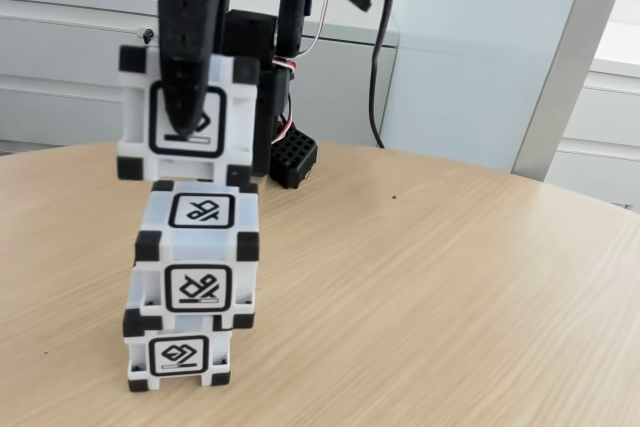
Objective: Stack cubes from left to right.
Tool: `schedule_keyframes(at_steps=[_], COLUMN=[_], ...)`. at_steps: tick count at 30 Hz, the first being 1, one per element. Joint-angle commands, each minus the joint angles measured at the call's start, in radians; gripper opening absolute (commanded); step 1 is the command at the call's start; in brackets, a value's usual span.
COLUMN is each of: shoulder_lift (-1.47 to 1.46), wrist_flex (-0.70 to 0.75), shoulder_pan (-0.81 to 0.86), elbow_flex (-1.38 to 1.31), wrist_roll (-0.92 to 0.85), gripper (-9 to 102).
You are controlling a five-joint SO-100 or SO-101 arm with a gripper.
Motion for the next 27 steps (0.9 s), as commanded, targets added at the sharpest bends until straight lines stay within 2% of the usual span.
schedule_keyframes(at_steps=[1, 10, 18, 27], shoulder_lift=[-0.002, 0.014, 0.021, 0.192], wrist_flex=[0.005, 0.006, 0.006, 0.02], shoulder_pan=[0.005, 0.003, -0.003, -0.272], elbow_flex=[-0.029, -0.029, -0.037, -0.046], wrist_roll=[0.0, -0.023, -0.017, 0.014], gripper=[20, 37, 37, 38])
